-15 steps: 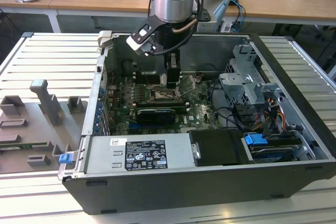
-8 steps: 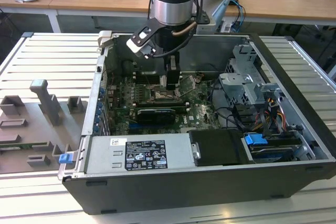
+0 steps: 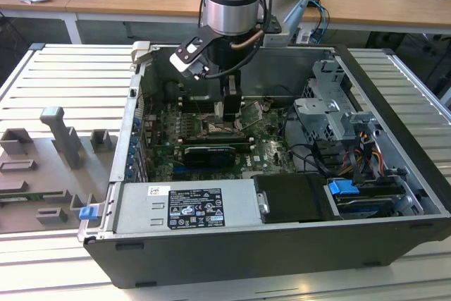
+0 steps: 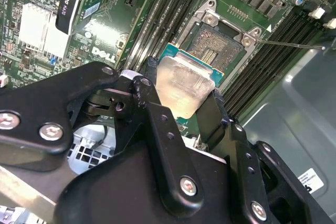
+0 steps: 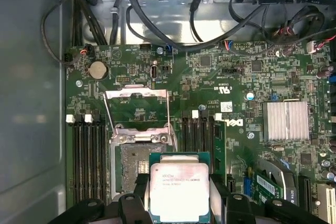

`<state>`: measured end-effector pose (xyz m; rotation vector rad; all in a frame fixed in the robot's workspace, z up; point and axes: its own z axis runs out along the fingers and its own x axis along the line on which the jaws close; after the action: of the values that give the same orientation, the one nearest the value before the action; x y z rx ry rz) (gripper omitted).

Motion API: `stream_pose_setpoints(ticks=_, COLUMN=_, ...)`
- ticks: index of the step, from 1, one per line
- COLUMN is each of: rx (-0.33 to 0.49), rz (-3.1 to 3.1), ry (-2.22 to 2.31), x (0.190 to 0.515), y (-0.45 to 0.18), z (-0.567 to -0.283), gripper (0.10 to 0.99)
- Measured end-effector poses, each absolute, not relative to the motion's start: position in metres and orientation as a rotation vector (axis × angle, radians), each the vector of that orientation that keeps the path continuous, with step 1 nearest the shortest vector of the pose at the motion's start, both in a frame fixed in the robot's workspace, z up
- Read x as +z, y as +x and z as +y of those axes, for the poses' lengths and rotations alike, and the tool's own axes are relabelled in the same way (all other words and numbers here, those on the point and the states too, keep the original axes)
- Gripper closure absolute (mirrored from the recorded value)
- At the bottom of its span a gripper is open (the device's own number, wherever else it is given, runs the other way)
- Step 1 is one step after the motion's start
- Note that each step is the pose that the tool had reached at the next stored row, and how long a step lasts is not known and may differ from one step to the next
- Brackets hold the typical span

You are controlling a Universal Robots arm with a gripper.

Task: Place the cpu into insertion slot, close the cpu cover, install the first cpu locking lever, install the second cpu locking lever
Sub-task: 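Place the cpu into insertion slot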

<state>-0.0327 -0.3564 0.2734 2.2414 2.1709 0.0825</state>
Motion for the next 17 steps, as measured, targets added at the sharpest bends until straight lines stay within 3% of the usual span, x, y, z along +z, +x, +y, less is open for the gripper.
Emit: stream_pose_setpoints(ticks=17, rx=0.062, rz=2.227, ry=2.207, x=0.2644, y=-0.0332, z=-0.3519, gripper=0.545)
